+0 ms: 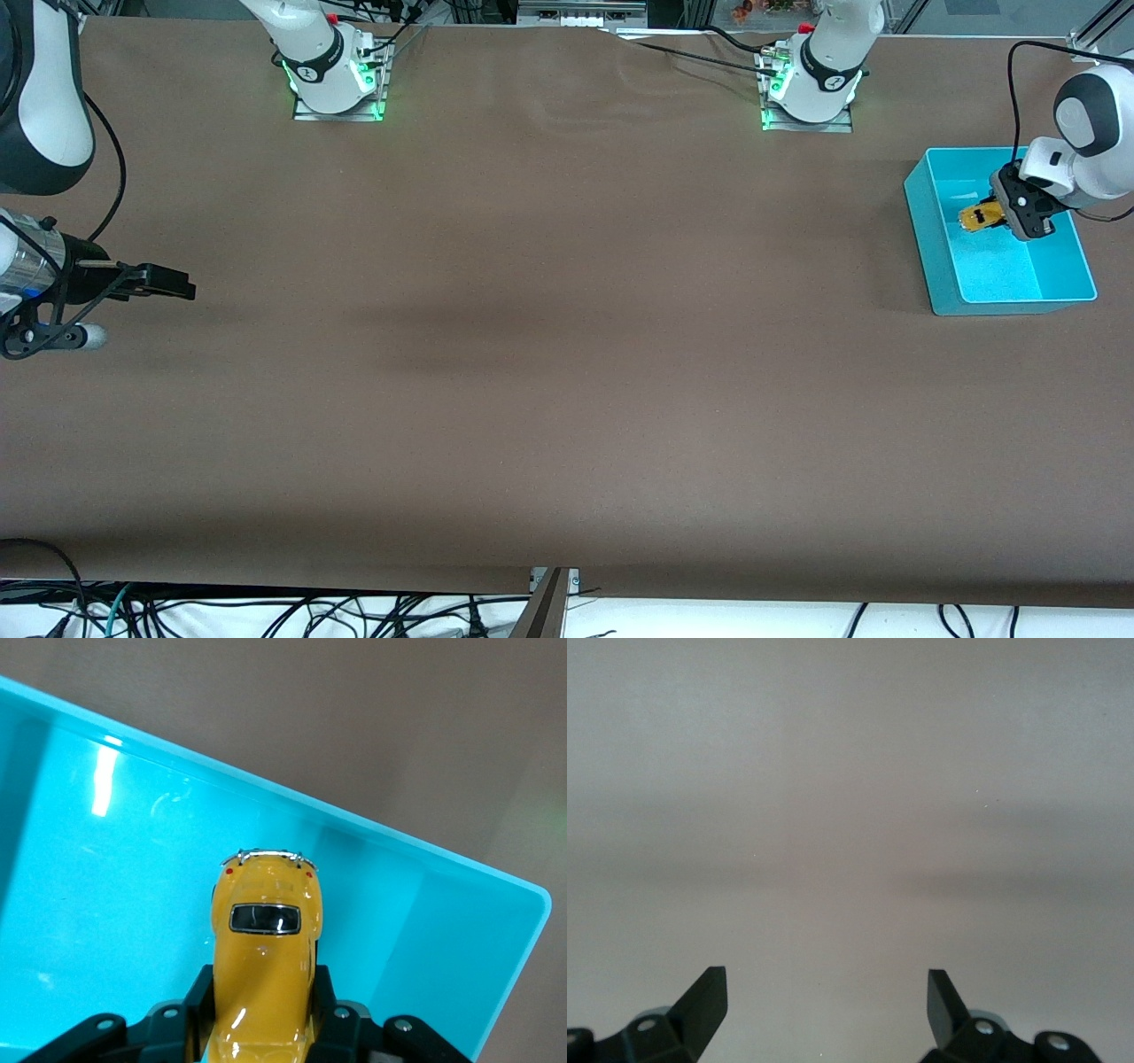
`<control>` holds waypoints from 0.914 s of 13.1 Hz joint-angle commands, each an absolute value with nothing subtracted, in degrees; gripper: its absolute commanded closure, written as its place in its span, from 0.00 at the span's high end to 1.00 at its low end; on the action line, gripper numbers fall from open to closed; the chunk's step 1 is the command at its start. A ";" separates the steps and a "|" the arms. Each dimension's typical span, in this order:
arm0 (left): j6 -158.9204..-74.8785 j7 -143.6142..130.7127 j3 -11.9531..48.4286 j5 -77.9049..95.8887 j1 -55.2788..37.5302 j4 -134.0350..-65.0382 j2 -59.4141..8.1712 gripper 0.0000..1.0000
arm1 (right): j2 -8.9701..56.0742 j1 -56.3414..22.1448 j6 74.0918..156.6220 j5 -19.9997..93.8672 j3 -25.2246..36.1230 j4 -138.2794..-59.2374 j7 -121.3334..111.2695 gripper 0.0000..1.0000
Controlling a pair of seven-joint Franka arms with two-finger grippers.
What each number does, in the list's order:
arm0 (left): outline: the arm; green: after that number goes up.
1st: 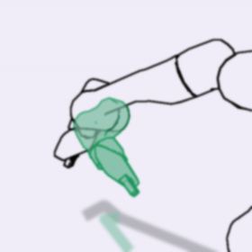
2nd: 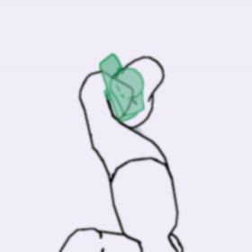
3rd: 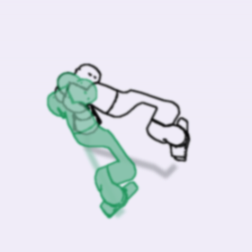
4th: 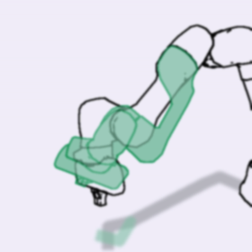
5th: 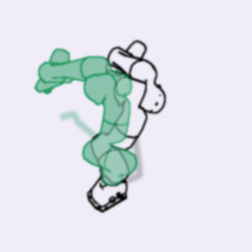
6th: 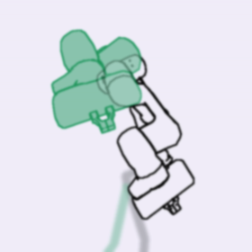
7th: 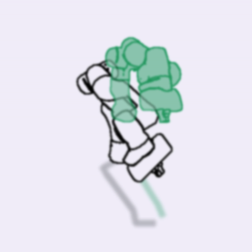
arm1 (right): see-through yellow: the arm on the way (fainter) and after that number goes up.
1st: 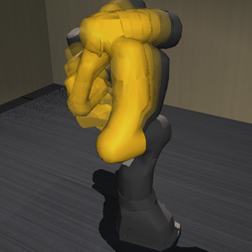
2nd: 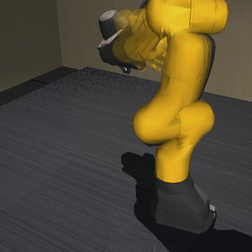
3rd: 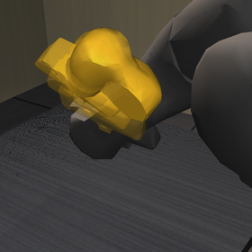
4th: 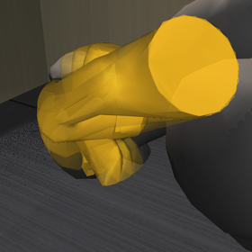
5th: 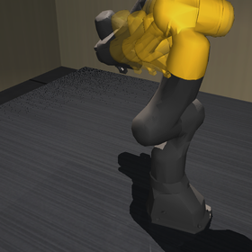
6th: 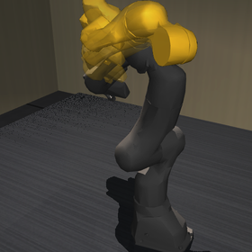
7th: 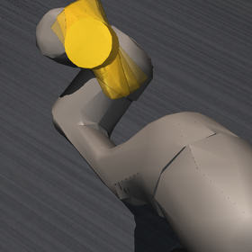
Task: Wind and store yellow beetle car
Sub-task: 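Lift the car into the cyan box with the left gripper, then open the left gripper and raise it from the box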
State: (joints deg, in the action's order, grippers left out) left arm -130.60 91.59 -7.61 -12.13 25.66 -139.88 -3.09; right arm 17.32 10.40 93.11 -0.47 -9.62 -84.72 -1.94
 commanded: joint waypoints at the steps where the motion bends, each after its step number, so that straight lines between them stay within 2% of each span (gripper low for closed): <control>1: -134.01 92.20 -7.56 -15.20 27.67 -138.78 -9.91 0.25 | 16.35 10.63 92.11 -0.79 -10.02 -84.73 -1.58 1.00; 6: -135.44 95.54 -7.56 -15.29 29.17 -138.78 -11.16 0.25 | 16.35 10.63 92.11 -0.79 -9.93 -84.73 -1.58 1.00; 7: -135.61 95.19 -7.56 -15.21 29.70 -138.78 -12.29 0.30 | 16.35 10.55 92.11 -0.79 -10.02 -84.73 -1.58 1.00; 10: -135.62 94.92 -7.56 -15.12 31.02 -139.04 -13.36 0.34 | 16.35 10.63 91.06 -0.79 -10.11 -84.73 -1.50 1.00; 11: -135.62 94.75 -7.56 -14.86 31.03 -139.04 -13.10 0.61 | 16.35 10.63 90.97 -0.79 -10.11 -84.73 -1.49 1.00; 12: -135.44 94.75 -7.47 -14.77 31.03 -138.96 -12.75 0.99 | 16.35 10.63 90.97 -0.79 -10.11 -84.73 -1.49 1.00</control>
State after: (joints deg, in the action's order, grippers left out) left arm -135.70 94.10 -7.72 -13.63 30.47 -139.46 -13.24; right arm 17.32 10.38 92.36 -0.47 -9.68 -84.72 -1.94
